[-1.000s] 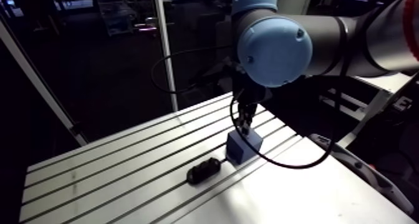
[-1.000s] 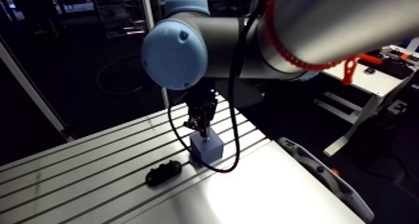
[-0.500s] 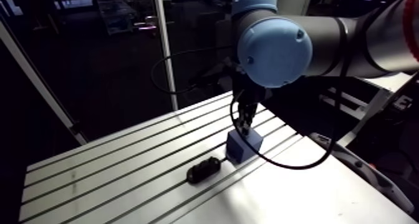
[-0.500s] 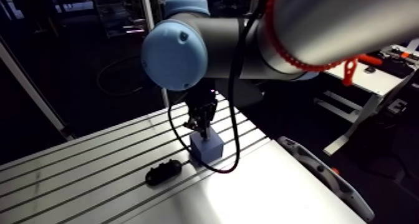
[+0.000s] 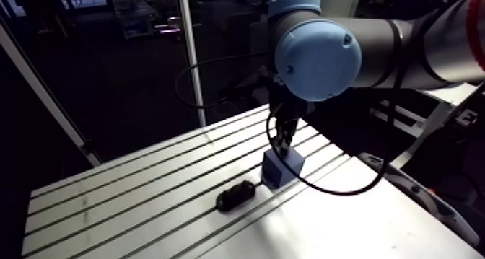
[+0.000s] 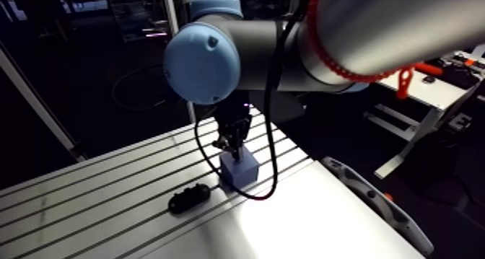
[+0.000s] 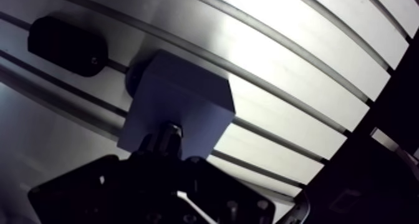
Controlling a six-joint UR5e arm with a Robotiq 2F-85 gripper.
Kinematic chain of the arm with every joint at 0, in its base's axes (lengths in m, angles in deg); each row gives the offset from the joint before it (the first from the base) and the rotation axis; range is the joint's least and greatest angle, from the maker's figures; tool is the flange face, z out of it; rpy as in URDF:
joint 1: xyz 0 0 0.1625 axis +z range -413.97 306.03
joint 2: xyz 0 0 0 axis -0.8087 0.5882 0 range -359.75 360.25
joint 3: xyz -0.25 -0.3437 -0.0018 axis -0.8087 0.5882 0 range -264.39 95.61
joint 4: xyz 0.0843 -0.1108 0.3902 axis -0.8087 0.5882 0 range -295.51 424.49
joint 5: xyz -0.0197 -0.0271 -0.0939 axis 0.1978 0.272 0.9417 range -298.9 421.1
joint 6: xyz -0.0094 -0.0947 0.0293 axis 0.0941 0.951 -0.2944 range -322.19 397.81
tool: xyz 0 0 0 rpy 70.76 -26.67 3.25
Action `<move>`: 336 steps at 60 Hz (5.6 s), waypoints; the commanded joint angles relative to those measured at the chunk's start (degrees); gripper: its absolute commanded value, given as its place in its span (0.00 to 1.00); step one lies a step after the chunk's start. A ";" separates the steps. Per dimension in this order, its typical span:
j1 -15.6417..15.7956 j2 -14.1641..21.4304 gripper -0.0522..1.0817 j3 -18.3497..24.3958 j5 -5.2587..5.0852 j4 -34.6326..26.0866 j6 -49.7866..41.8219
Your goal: Pick up the M10 bolt and insert it into the hex recess until seated.
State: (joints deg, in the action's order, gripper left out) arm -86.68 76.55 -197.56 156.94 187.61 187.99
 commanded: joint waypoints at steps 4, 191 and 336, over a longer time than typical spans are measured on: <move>-0.08 -0.06 0.98 0.01 0.00 0.07 0.00; 0.09 1.53 0.97 1.29 -1.03 -0.77 -0.24; 26.11 11.45 0.05 30.34 -2.29 -40.72 -58.83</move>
State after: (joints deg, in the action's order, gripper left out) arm -60.63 88.04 -166.77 154.50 146.67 128.82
